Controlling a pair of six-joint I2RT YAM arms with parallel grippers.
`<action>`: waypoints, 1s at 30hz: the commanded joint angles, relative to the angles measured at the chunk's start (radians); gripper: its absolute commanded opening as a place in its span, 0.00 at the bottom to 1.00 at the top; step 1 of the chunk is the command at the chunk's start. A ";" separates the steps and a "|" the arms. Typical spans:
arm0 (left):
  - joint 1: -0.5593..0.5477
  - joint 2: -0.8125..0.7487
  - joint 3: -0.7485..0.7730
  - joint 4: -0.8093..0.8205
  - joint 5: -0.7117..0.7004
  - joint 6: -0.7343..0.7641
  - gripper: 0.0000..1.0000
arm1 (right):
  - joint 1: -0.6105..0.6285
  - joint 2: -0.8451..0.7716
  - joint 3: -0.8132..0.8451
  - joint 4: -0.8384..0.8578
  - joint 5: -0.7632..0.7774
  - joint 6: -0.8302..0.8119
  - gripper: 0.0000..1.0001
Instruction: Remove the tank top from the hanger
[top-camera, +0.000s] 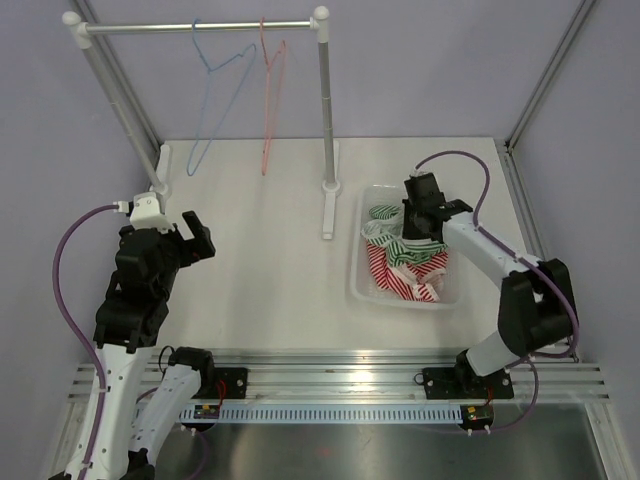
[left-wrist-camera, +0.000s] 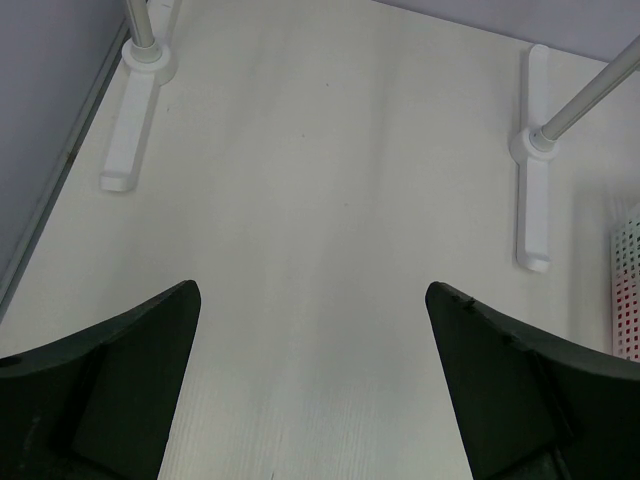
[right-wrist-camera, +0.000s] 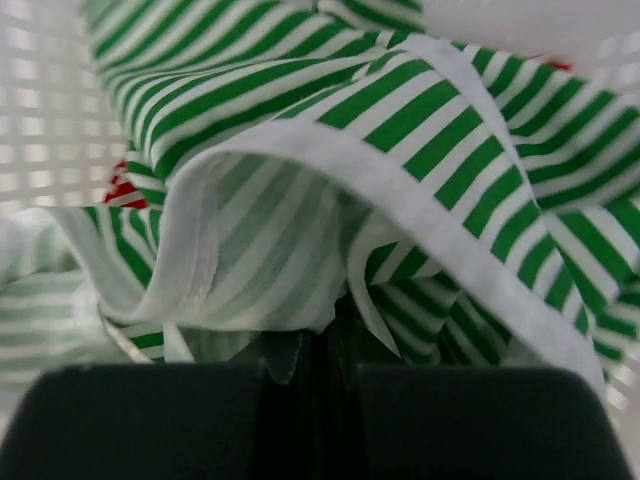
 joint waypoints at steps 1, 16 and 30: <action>-0.004 -0.003 0.007 0.059 -0.013 -0.003 0.99 | -0.051 0.167 0.019 -0.004 -0.177 0.072 0.00; 0.020 0.011 0.042 0.042 -0.105 -0.011 0.99 | -0.054 -0.017 0.220 -0.176 -0.055 -0.059 0.99; 0.032 0.048 0.165 -0.067 -0.097 -0.008 0.99 | -0.053 -0.384 0.329 -0.291 -0.049 -0.126 0.99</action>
